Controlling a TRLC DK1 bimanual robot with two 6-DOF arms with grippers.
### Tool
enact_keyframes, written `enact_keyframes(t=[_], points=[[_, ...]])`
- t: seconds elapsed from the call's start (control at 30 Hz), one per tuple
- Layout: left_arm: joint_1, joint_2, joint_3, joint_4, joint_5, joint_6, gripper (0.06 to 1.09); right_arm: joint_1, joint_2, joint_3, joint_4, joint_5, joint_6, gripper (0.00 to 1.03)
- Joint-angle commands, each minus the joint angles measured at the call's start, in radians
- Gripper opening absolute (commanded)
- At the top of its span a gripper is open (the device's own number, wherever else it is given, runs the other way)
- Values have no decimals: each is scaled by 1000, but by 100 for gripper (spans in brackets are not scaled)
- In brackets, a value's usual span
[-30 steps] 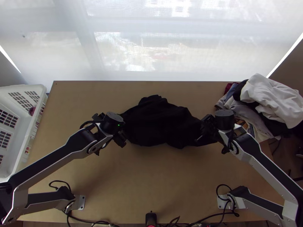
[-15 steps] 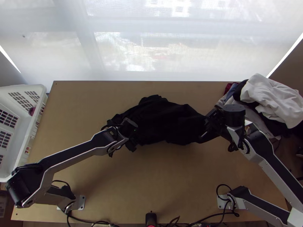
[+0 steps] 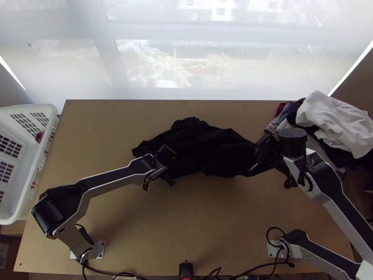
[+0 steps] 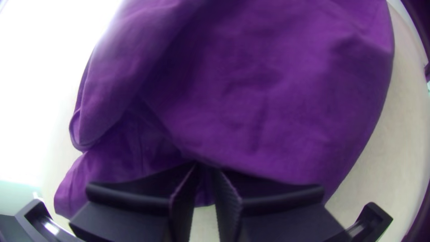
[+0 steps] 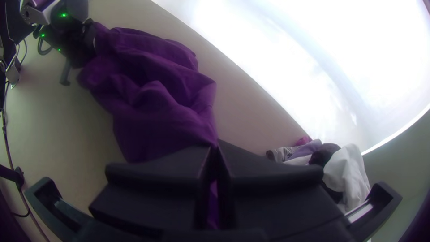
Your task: Fold the t-shirt
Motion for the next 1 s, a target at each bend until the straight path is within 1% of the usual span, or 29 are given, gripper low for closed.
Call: enact_keyframes(t=[0.0,0.23,0.57,0.83,0.97], points=[[42,9,65,-35,52,5,9,-2,-15,26,-27,2,-2,3],[100,-155,172,-129,52,7,9,-8,-24,93,-48,2,-1,3],[191,-305,340,-225,52,4,9,-11,-24,196,-73,2,-21,3],[332,-384,625,-325,54,7,9,-16,-23,421,-74,25,-71,2],[373,-413,769,-376,52,8,9,1,3,552,-73,26,-76,3]])
